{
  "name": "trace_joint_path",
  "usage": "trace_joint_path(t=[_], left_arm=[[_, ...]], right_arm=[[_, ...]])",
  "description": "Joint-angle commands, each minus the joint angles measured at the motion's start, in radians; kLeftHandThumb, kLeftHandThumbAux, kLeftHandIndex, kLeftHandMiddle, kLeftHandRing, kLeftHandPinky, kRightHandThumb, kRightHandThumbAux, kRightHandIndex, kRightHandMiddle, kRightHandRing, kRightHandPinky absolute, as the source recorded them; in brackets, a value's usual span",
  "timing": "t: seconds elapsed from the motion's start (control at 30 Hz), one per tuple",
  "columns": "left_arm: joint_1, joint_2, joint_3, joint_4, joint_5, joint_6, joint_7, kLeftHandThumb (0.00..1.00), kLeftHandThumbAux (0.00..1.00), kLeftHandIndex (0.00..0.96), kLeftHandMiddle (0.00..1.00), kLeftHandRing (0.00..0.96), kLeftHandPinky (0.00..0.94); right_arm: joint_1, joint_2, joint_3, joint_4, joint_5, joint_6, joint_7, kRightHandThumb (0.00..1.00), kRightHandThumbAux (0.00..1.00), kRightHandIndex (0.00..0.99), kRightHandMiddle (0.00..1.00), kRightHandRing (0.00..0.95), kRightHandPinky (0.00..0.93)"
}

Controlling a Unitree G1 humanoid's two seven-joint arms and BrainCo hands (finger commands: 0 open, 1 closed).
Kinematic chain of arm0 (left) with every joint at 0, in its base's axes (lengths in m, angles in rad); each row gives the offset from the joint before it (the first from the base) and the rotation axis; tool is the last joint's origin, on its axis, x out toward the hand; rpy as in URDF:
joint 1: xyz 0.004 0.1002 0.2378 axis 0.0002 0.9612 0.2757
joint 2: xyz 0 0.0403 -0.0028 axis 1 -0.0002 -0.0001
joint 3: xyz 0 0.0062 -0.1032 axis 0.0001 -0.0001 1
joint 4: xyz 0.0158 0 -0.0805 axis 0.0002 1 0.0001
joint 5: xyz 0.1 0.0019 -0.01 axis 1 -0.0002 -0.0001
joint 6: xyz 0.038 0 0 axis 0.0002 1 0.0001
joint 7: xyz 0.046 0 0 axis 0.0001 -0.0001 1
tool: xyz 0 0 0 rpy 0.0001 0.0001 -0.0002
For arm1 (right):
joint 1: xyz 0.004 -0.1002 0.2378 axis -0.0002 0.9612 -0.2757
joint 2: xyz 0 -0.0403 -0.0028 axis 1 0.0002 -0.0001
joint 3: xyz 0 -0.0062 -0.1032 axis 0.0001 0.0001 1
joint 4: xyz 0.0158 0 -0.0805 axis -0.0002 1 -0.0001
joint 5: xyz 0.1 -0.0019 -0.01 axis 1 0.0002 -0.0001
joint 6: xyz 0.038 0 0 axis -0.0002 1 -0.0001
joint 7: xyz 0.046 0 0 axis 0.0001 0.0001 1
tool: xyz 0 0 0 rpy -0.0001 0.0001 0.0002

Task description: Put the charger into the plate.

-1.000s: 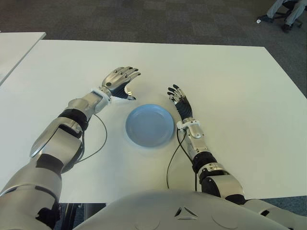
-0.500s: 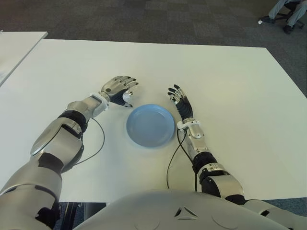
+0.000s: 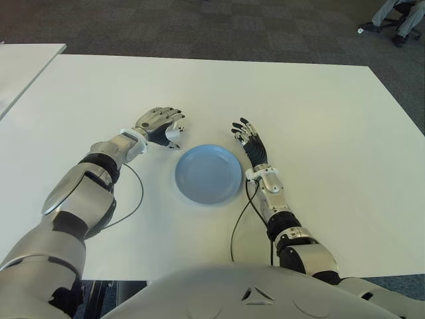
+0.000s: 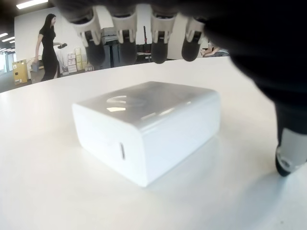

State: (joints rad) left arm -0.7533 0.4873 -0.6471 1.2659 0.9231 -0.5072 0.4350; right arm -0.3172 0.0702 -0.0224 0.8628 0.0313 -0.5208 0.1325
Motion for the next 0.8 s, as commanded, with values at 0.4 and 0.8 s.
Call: trace_joint_path(t=[0.4,0.8], left_arm=[[0.029,0.0,-0.002,0.027,-0.041,0.042,-0.033,0.086,0.487,0.0,0.014,0.0,0.0],[0.032,-0.007,0.005,0.045,-0.067,0.093,-0.049,0.058,0.466,0.0,0.011,0.0,0.0]], right_arm=[[0.051,-0.007,-0.007,0.029,0.002,0.018,0.0,0.0,0.524,0.077,0.215,0.192,0.148],[0.058,-0.01,-0.006,0.02,0.001,0.019,0.0,0.0,0.52,0.079,0.22,0.198,0.154]])
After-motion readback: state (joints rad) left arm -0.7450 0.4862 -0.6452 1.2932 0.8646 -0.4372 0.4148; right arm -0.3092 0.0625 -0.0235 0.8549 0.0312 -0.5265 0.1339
